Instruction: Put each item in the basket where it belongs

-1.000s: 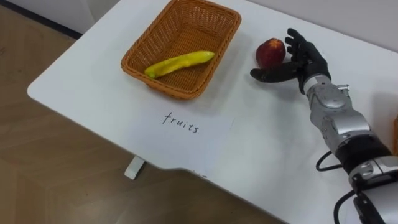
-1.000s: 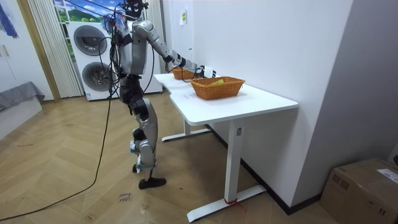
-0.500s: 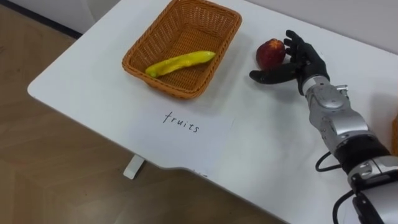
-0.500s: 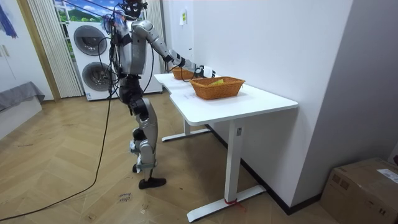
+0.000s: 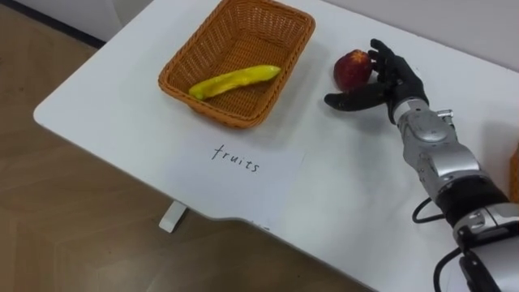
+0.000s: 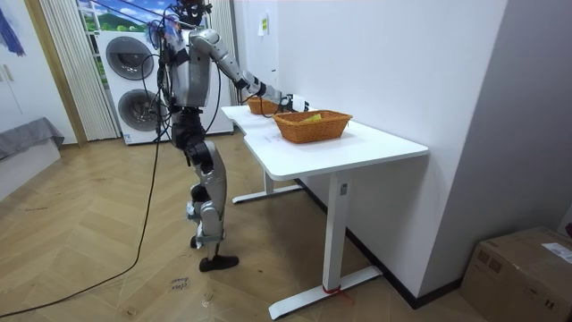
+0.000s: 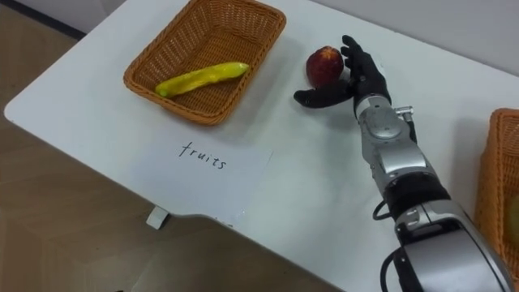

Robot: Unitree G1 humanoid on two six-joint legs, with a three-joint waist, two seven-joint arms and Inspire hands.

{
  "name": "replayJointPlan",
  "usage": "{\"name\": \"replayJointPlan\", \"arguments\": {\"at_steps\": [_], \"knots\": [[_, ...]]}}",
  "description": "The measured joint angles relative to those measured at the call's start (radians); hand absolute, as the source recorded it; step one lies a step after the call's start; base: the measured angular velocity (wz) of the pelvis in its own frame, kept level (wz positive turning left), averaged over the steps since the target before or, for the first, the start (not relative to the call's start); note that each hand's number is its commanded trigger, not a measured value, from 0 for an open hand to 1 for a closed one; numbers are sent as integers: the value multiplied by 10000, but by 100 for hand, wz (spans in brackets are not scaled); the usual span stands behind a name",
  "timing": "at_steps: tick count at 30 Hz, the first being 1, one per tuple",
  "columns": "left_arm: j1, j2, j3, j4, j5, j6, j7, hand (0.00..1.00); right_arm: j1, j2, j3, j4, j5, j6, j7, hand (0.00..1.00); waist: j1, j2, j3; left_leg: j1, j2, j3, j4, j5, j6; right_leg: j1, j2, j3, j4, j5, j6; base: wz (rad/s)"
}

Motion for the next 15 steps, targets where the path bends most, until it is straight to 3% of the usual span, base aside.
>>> {"name": "replayJointPlan", "arguments": {"at_steps": [5, 6, 8, 15], "knots": [[-5, 31, 1, -1, 1, -1, -46, 0, -9, 36, 28, -11, -180, 0, -9, 0, 67, -30, -21, 15, 19, 24, 24, 5, -6, 6, 25, -8, -86, 22, -16, -1], [-8, 31, 1, -2, 2, -1, -50, 0, -9, 33, 27, -11, -247, 0, -11, 10, 97, -31, -22, 21, 27, 23, 22, 5, -7, 5, 32, -12, -83, 31, -24, 0], [-12, 27, 1, -7, 6, -2, -80, 0, -9, 25, 26, -7, -355, 0, -14, 100, 173, -30, -21, 32, 35, 23, 19, 5, -10, 5, 39, -14, -78, 38, -32, 0], [-30, 28, 21, -8, 6, -4, -181, 0, -23, -49, -31, -6, -507, -12, -187, 100, 251, -25, -18, 31, 36, 10, 10, 5, -12, 12, 36, -51, -68, 68, -31, 0]]}}
